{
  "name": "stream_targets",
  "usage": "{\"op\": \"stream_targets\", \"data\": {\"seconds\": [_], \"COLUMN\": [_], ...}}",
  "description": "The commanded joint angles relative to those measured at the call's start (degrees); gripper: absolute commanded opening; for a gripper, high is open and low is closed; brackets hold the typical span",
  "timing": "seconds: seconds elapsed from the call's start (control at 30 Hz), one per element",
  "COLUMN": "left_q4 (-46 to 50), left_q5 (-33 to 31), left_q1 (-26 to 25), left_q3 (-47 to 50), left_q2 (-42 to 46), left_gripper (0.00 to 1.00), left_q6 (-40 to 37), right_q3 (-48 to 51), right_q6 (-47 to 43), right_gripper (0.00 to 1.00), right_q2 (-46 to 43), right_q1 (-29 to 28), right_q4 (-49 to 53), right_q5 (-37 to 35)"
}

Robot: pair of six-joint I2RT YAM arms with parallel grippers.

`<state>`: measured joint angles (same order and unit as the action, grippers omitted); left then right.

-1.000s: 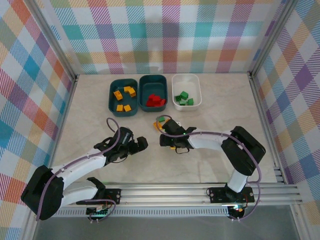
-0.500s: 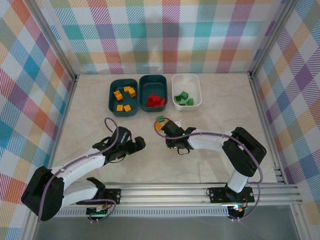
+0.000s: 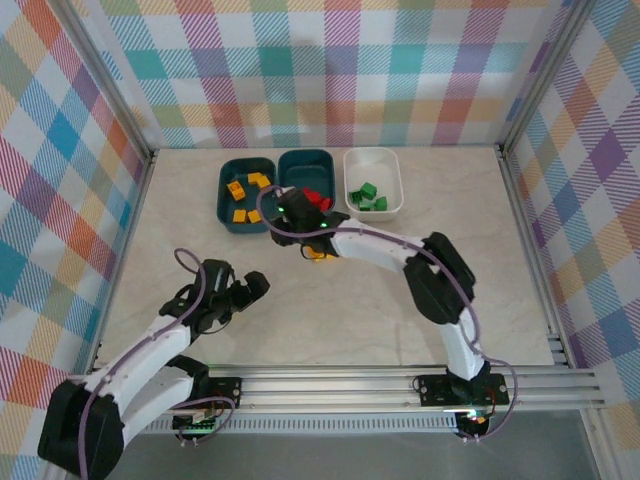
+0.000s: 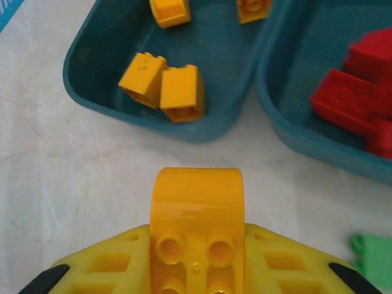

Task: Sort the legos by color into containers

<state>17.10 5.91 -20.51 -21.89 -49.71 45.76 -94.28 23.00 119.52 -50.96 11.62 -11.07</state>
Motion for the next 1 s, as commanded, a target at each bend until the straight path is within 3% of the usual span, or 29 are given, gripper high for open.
{"op": "stream_targets", "data": {"seconds": [0.0,0.17,0.4,0.47,0.5,0.53,0.63,0.73,0.97], "left_q4": [3.83,2.04,2.30,3.04,3.10,3.13,3.12,3.05,2.07], "left_q5": [0.67,2.60,4.81,4.72,4.85,4.98,5.60,5.94,6.61], "left_q1": [0.78,0.91,0.92,0.91,0.90,0.91,0.91,0.91,0.53], "left_q3": [2.70,6.42,7.01,6.78,6.76,6.69,6.04,4.95,2.13], "left_q2": [2.74,2.35,3.47,3.96,4.03,3.97,3.53,2.71,0.91], "left_gripper": [1.00,1.00,1.00,1.00,1.00,1.00,1.00,1.00,1.00], "left_q6": [0.63,2.76,3.93,3.60,3.55,3.42,2.78,2.44,0.89], "right_q3": [-7.46,-21.49,-35.96,-40.60,-44.07,-47.44,-51.37,-43.17,2.33], "right_q6": [-1.61,0.40,1.10,1.68,1.61,1.32,-1.02,-2.46,-3.76], "right_gripper": [0.27,0.28,0.30,0.40,0.54,0.62,0.65,0.65,0.62], "right_q2": [4.22,12.44,21.12,23.59,25.25,26.68,26.97,20.44,-6.05], "right_q1": [0.55,1.20,3.17,4.27,4.78,5.14,5.37,5.30,5.26], "right_q4": [0.96,5.58,9.96,11.21,13.18,15.52,18.53,15.98,0.50], "right_q5": [3.77,9.26,8.73,9.12,9.69,9.99,9.61,9.13,2.80]}}
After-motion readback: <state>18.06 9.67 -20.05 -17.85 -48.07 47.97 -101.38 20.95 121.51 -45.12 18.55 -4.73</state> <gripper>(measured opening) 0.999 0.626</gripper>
